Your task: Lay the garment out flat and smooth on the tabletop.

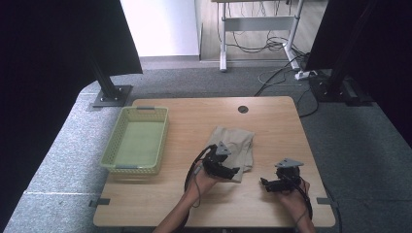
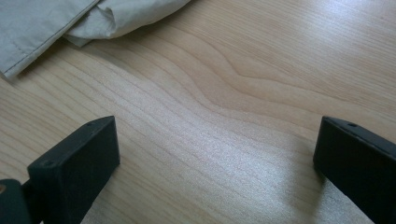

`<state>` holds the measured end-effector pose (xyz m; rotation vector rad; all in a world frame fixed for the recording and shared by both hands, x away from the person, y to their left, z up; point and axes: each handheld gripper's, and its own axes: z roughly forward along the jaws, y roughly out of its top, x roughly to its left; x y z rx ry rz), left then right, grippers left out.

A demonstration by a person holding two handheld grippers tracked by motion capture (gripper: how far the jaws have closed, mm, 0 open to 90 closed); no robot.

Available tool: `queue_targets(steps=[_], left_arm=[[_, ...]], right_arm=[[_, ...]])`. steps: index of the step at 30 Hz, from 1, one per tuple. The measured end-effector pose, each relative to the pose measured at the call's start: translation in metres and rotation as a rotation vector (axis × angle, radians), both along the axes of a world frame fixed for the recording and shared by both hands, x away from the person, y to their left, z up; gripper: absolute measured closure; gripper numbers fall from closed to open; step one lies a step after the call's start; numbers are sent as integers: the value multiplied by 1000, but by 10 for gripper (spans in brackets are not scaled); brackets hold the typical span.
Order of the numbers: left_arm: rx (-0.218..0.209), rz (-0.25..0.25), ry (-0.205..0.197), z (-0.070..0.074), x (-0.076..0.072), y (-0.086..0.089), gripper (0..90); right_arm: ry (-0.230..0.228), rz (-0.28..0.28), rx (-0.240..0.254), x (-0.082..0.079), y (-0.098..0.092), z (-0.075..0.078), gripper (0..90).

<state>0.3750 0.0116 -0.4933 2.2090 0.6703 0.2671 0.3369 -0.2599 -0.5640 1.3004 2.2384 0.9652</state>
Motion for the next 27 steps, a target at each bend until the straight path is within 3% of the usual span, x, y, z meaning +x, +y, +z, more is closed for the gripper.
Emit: queue_targets(steps=[3,6,9,11,15,16,19,27], left_arm=[[16,-8,-11,0,2,-12,247],[4,-13,-3,-1,4,-18,259],[38,-17,-10,-5,7,-29,262],[28,-13,-1,-7,9,-34,277],[42,-8,-6,-9,11,-38,301],[58,-11,-19,-13,13,-46,301],[53,-11,-15,-14,14,-48,308],[95,-15,-18,-27,18,-64,303]], right_arm=[[0,0,0,0,0,0,0],[0,0,0,0,0,0,0],[1,1,0,0,0,0,0],[0,1,0,0,0,0,0],[0,3,0,0,0,0,0],[0,3,0,0,0,0,0],[-2,4,-1,0,0,0,0],[-2,7,-1,0,0,0,0]])
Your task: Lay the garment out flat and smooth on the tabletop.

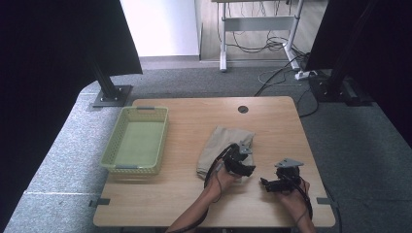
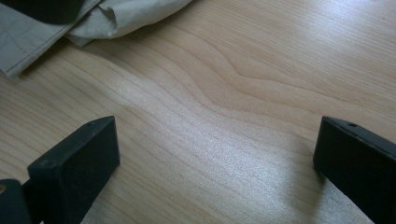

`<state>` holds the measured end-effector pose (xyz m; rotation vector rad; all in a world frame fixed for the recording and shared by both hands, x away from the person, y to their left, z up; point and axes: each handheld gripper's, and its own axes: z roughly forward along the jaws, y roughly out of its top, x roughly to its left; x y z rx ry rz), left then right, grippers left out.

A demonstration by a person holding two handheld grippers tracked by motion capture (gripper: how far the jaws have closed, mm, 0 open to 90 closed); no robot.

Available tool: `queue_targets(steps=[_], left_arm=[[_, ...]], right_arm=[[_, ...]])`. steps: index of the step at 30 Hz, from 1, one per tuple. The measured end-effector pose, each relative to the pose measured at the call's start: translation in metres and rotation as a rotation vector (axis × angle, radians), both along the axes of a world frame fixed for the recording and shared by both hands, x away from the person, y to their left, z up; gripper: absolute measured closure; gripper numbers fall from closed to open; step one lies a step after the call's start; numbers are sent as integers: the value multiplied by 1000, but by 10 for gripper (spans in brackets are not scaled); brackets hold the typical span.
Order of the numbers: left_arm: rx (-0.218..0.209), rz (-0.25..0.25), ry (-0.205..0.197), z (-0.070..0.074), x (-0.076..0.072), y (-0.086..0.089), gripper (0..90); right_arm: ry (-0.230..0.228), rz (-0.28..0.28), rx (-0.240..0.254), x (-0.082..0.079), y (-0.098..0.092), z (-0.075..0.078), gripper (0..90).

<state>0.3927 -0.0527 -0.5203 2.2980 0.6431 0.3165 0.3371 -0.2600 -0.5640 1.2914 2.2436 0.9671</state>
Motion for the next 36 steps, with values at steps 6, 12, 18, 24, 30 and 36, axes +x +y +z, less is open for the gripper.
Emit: queue_targets(steps=[6,12,18,24,30,36], left_arm=[[69,68,7,-19,4,-4,469],[26,79,45,-14,7,1,845],[4,69,38,-7,5,3,880],[-39,62,30,8,4,10,880],[-77,65,17,24,5,22,880],[-86,60,-8,40,2,30,880]], right_arm=[[1,-2,1,0,0,0,0],[1,-1,1,0,0,0,0],[1,-2,1,0,0,0,0],[0,-20,5,-1,2,0,2],[20,-19,39,3,11,3,36],[-15,31,67,19,30,11,47]])
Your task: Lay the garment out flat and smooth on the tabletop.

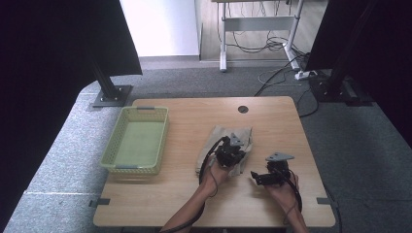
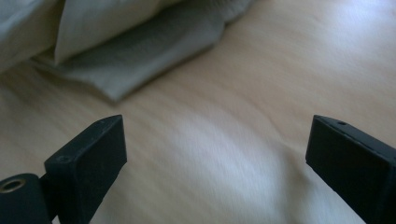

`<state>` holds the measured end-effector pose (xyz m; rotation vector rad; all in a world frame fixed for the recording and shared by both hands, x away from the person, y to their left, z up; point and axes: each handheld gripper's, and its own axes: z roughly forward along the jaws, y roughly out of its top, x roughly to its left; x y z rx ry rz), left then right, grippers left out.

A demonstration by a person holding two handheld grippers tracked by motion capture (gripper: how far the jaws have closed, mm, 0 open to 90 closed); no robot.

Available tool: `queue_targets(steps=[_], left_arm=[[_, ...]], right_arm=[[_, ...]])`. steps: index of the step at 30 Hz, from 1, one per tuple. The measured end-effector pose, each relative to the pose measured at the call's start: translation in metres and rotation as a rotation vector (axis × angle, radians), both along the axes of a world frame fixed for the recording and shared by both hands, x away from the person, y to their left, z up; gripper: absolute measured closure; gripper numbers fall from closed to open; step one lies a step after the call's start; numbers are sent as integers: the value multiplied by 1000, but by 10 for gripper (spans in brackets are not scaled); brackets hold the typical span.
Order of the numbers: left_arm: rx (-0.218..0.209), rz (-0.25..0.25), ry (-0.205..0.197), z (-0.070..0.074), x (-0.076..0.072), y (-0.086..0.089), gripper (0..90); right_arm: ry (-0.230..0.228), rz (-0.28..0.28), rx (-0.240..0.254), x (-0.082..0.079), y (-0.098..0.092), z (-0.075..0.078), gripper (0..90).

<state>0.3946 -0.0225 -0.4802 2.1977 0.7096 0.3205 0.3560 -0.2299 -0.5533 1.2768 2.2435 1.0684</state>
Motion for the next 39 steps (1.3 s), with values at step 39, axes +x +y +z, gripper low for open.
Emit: queue_targets(steps=[39], left_arm=[[-13,218,-50,29,7,120,880]], right_arm=[[6,-152,-58,14,1,-9,62]])
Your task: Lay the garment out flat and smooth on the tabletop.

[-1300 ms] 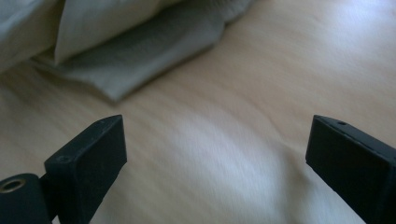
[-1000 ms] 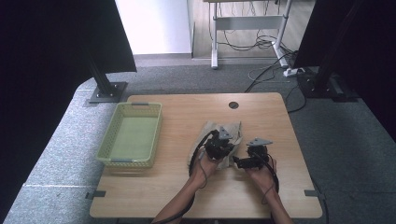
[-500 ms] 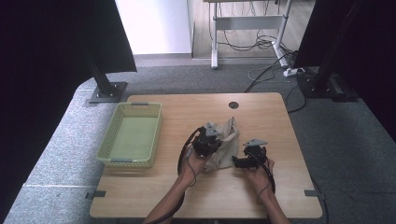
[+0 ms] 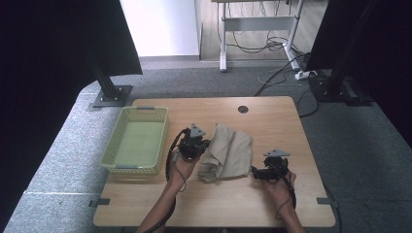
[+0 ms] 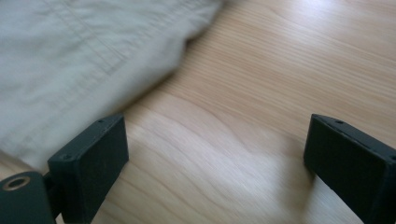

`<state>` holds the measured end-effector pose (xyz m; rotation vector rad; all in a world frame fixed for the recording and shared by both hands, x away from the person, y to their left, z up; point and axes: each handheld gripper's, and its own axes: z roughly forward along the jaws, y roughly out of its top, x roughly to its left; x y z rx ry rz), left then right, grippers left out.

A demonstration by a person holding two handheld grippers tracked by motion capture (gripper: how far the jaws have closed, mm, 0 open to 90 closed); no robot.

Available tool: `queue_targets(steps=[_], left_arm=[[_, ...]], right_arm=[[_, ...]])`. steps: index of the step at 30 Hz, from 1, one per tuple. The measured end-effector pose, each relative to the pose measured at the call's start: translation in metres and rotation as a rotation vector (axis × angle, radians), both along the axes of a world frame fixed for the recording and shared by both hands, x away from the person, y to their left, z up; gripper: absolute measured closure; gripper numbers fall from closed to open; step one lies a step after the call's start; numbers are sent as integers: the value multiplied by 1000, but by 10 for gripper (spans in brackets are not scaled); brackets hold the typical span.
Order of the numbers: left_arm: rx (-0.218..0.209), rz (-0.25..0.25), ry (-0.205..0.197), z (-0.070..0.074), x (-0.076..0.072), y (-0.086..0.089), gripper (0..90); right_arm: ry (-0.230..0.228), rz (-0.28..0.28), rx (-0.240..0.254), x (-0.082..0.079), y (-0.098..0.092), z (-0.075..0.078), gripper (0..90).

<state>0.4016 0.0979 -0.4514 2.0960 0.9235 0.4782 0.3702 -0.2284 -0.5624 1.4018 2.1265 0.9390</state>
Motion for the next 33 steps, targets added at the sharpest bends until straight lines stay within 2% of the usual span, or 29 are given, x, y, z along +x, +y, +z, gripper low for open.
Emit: queue_targets(steps=[2,3,5,6,7,11,12,13,17,18,19,22,24,25,28,32,33], left_arm=[[0,0,0,0,0,0,881],[-8,31,7,-5,1,15,881],[-8,31,7,-5,1,15,881],[-8,31,7,-5,1,15,881],[-13,55,17,-9,1,28,881],[-18,66,23,-12,1,36,880],[-20,72,26,-13,1,38,880],[-20,72,26,-14,1,38,880],[-21,76,30,-16,-1,41,880],[-20,80,31,-17,-1,43,880],[-19,83,33,-18,-1,46,880],[-20,98,35,-19,-1,51,880],[-20,98,35,-19,-1,51,880],[-23,113,33,-18,-1,57,880],[-27,123,29,-17,-3,62,880],[-27,123,29,-17,-3,62,880],[-36,140,23,-16,-6,72,880]], right_arm=[[0,-6,1,-2,-4,0,62],[0,-6,1,-2,-4,0,62],[-2,-9,1,-5,-12,0,62],[-2,-9,1,-5,-12,0,62],[8,-6,1,-5,-12,1,61],[15,4,6,-3,-9,2,59],[-3,42,42,0,0,6,55],[-21,73,51,4,12,9,45],[-37,101,48,9,24,9,40],[-32,106,28,15,33,6,39],[-12,103,-14,20,37,1,32],[-4,96,6,22,35,1,58],[1,82,8,21,32,1,58],[1,82,8,21,32,1,58],[1,39,6,14,18,0,60],[0,31,7,12,15,0,60],[0,31,7,12,15,0,60]])
